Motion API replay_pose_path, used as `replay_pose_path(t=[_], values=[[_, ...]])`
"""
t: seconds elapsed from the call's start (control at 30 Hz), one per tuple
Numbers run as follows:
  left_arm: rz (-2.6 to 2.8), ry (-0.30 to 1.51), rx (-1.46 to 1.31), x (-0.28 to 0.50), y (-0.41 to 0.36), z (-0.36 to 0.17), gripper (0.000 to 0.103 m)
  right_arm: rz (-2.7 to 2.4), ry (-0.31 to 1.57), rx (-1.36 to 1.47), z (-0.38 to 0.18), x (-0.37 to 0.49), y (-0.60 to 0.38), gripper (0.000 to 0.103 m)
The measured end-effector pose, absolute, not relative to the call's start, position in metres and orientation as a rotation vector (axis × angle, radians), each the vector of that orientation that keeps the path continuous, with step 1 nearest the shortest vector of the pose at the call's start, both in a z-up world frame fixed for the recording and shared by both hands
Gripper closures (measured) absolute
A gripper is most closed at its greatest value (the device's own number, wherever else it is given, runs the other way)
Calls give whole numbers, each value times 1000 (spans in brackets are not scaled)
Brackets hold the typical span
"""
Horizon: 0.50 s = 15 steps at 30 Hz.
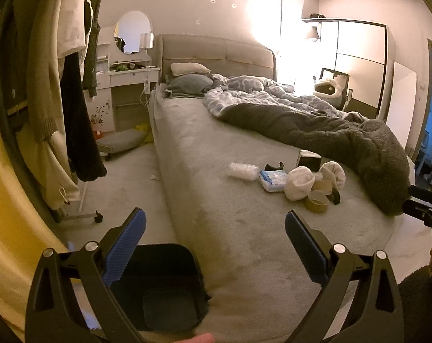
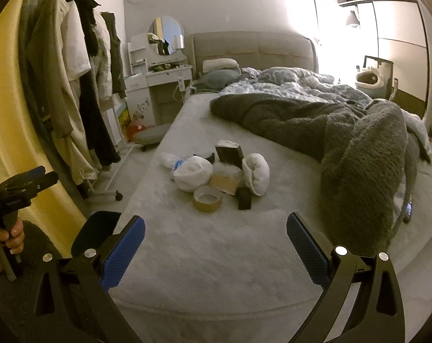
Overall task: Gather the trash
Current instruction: 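Lower the right gripper onto a white tissue ball and close it while the left gripper approaches another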
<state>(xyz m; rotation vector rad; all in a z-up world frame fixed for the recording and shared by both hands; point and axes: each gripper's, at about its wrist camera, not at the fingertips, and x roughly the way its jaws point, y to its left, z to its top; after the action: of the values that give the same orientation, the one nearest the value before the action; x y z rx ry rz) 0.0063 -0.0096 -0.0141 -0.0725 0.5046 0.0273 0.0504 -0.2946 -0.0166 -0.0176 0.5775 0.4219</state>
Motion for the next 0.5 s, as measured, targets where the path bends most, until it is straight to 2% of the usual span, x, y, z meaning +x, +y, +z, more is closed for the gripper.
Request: replay_pose_path(t=[0.5], values=[[-33, 518, -53, 18, -6, -10, 4, 445, 566, 27, -1, 66, -292, 3]])
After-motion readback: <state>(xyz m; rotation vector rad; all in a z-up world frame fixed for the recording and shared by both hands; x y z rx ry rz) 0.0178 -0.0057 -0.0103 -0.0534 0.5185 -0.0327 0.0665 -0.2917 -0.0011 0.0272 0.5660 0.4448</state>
